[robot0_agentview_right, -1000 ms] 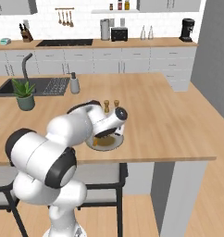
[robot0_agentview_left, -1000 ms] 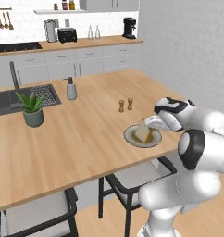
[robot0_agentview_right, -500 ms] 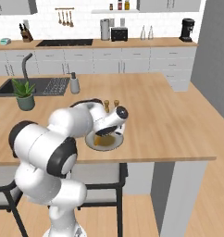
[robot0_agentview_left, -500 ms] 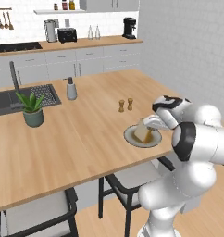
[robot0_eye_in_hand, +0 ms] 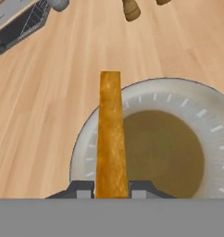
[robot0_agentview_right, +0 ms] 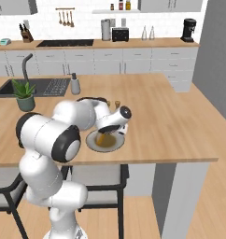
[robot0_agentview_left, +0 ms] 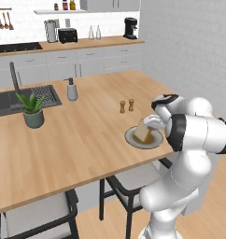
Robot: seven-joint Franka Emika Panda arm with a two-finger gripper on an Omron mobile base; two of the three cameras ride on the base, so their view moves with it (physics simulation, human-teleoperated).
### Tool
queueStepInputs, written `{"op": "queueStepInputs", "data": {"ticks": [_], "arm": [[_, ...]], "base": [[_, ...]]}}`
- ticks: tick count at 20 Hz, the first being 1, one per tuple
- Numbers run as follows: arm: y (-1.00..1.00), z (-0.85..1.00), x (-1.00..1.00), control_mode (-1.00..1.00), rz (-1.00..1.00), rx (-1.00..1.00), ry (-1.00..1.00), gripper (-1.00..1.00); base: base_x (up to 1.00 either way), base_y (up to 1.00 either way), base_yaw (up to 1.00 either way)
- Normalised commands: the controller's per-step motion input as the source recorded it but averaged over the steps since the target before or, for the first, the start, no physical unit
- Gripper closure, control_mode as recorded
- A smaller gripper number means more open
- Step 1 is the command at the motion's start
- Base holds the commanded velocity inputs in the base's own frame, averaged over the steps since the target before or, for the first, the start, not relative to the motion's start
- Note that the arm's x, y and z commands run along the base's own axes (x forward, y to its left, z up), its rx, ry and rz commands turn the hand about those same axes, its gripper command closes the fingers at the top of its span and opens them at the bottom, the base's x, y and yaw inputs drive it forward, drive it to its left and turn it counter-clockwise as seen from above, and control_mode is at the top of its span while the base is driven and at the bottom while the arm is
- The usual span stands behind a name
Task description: Start the toaster. Once the lever pops up, take the bread to the plate on the dining counter.
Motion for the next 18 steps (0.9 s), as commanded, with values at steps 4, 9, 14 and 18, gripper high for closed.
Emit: {"op": "queueStepInputs", "data": {"ticks": [4, 9, 14, 18], "arm": [[0.00, -0.28, 0.21, -1.00, 0.00, 0.00, 0.07, 1.00], [0.00, -0.16, 0.15, -1.00, 0.00, 0.00, 0.04, -1.00], [0.00, -0.13, 0.00, -1.00, 0.00, 0.00, 0.03, -1.00], [0.00, 0.01, 0.00, -1.00, -0.01, 0.00, 0.12, -1.00]], "base": [[0.00, 0.00, 0.00], [0.00, 0.00, 0.00], [0.00, 0.00, 0.00], [0.00, 0.00, 0.00]]}}
